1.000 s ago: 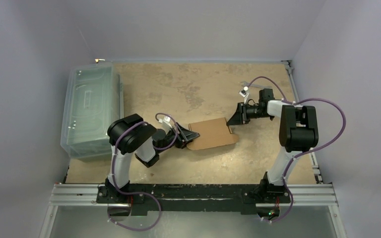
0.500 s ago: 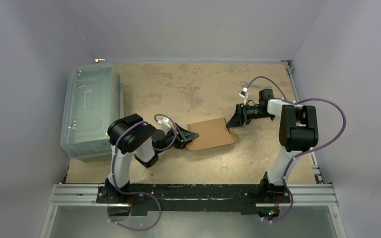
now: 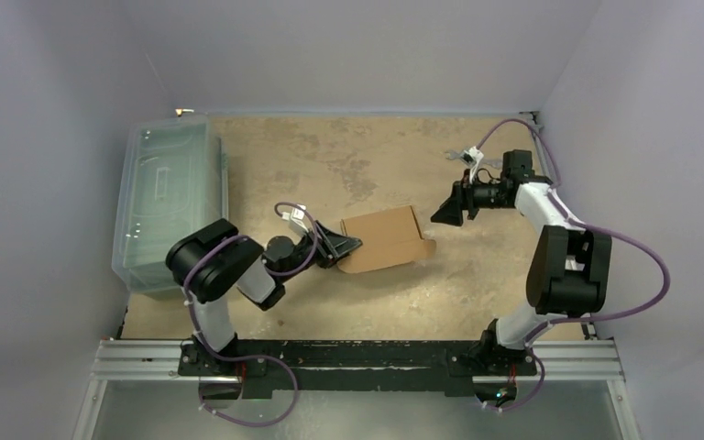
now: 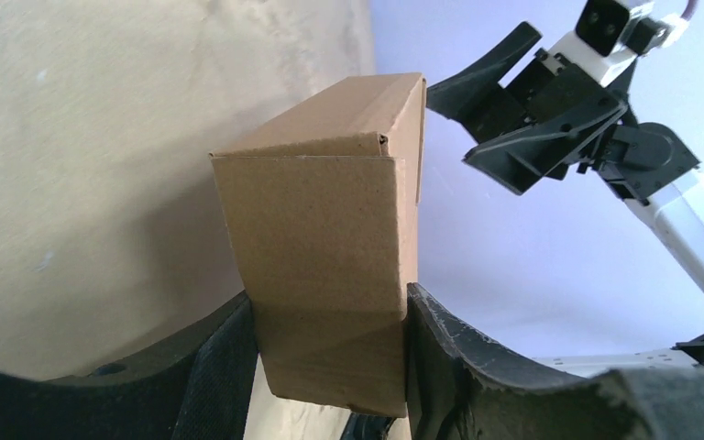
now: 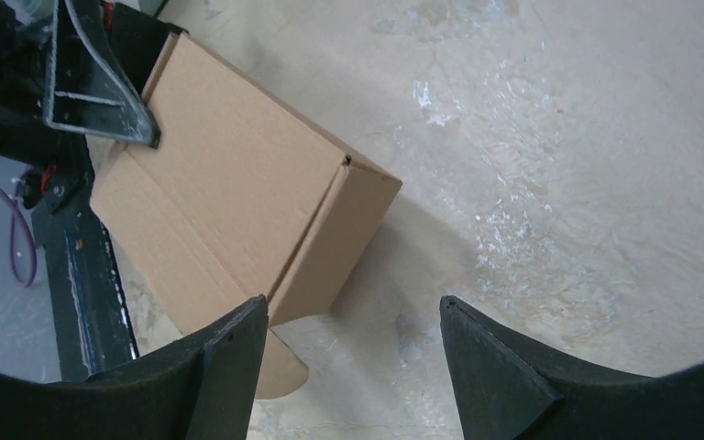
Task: Fold the paper box
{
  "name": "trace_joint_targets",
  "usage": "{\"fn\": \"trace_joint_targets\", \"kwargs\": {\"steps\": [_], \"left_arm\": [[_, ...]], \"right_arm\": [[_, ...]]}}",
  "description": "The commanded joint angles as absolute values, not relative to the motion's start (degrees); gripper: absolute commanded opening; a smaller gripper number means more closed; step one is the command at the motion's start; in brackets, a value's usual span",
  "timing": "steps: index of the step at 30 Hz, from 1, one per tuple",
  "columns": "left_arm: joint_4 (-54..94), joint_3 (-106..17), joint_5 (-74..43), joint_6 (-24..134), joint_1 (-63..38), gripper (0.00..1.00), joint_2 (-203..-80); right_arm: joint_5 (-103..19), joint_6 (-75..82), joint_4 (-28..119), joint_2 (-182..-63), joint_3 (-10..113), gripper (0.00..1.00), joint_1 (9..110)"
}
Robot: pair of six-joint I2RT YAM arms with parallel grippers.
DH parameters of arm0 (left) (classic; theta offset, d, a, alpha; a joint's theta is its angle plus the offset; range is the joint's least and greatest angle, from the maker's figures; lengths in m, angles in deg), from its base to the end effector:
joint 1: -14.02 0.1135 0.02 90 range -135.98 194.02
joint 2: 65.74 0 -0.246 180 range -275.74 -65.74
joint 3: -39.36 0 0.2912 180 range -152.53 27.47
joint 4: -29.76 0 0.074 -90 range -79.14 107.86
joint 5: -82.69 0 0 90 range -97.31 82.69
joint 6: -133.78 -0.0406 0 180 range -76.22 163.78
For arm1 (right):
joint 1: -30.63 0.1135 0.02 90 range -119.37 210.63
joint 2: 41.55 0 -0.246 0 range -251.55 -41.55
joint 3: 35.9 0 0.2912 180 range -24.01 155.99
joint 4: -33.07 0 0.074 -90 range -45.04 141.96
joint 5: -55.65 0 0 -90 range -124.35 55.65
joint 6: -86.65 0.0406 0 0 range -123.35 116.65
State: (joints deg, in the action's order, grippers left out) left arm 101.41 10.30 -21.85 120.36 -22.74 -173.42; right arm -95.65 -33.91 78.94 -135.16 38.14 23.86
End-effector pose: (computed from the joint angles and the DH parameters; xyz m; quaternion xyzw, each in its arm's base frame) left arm 0.2059 -0.1665 0.0487 -0.1741 0.7269 -0.6014 0.2821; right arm 0.3505 -0.0057 0.1764 -0.2794 0.8002 0.4134 0.3328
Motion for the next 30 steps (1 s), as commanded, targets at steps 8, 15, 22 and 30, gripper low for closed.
{"fn": "trace_joint_targets", "kwargs": {"steps": [8,15,22,30], "left_arm": [[75.2,7.0,-16.2,105.6,-22.3,0.03,-152.1],[56.9,2.1,-13.2,97.8,-22.4,0.03,-144.3],[51.9,-0.2,-14.0,102.2,-22.3,0.0,-143.0],[48.9,-1.7,-14.2,111.7,-22.0,0.0,-142.3]], "right_arm": [[-105.8,-58.8,89.4,-122.1,38.8,0.78,24.0],[-104.7,-63.9,89.3,-116.5,36.9,0.86,24.4],[-88.7,-64.5,75.7,-106.1,31.0,0.99,39.4],[-72.4,-62.7,65.6,-104.8,28.6,0.99,55.8]]}}
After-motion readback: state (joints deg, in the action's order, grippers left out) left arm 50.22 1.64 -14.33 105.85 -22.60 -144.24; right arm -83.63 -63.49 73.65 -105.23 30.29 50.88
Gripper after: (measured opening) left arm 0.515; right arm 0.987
